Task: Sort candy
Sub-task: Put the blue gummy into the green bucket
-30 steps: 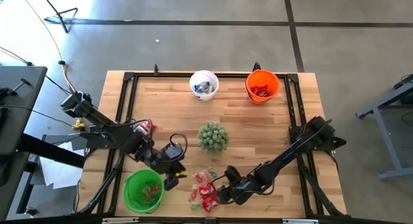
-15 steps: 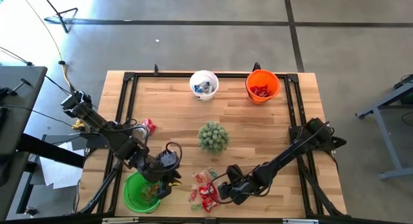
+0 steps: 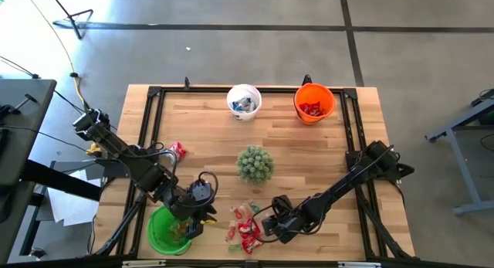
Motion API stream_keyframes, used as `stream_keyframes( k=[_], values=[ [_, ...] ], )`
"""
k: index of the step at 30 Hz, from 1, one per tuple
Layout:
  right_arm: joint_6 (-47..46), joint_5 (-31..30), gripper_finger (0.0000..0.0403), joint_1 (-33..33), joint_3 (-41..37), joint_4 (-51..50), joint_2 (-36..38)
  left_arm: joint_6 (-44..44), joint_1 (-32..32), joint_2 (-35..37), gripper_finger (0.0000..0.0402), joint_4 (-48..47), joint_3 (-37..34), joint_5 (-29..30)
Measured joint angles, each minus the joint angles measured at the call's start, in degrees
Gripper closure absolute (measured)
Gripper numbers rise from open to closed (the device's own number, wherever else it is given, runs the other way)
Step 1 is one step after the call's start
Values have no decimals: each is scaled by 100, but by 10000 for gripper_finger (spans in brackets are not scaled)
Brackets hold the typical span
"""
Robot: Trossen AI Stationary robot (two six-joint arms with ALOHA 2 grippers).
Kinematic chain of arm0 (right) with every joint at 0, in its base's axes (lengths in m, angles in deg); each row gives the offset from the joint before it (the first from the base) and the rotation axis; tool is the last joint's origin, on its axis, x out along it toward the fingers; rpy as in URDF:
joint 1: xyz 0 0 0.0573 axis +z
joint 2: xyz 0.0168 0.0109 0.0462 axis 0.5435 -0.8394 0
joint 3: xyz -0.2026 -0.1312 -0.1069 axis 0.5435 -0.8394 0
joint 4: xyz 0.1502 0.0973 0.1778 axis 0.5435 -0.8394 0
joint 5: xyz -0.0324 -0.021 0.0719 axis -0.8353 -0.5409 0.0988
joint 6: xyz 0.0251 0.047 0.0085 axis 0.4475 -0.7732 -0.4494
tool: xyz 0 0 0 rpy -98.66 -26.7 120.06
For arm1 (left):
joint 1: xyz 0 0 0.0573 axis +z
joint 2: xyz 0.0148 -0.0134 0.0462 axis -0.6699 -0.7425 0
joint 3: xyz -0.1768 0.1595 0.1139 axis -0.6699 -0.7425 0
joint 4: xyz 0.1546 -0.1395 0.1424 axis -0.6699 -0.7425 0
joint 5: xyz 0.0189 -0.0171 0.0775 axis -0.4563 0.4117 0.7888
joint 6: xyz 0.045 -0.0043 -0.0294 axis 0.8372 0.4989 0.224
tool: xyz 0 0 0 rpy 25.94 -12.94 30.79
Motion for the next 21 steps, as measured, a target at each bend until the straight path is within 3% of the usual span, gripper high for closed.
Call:
stream_keyframes(
  k=[8, 17, 21],
  values=[
    [146, 22, 391, 0, -2, -44, 0, 48, 2, 0, 285, 0, 0, 2],
    [365, 125, 398, 2, -19, 428, 76, 46, 1, 0, 285, 0, 0, 2],
    [808, -170, 399, 4, -17, 683, 383, 200, 2, 0, 285, 3, 0, 2]
  ],
)
